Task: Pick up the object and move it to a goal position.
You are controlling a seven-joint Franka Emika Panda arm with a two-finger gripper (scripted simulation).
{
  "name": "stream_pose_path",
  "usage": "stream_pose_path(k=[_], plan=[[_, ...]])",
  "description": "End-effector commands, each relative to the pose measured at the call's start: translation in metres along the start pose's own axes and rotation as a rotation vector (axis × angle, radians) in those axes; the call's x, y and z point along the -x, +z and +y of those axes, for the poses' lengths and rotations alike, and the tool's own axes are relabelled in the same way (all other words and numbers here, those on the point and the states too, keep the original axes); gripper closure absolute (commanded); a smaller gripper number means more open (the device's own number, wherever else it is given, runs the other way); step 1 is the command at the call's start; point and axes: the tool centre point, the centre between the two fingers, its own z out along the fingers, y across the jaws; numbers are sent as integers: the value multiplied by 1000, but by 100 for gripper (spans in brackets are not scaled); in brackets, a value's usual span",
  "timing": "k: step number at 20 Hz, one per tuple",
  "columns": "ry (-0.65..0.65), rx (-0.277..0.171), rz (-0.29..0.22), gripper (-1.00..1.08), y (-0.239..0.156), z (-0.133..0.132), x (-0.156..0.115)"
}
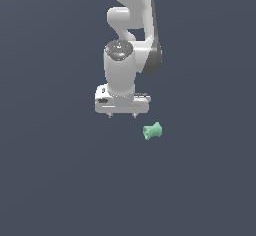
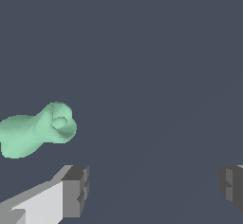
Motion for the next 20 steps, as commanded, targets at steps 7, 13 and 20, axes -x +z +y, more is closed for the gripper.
stream_pose_path(k=[7,13,20], plan=[[3,20,-23,-92,5,15,3],[4,28,-32,-92,7,21,5],[44,27,-31,-92,9,16,4]])
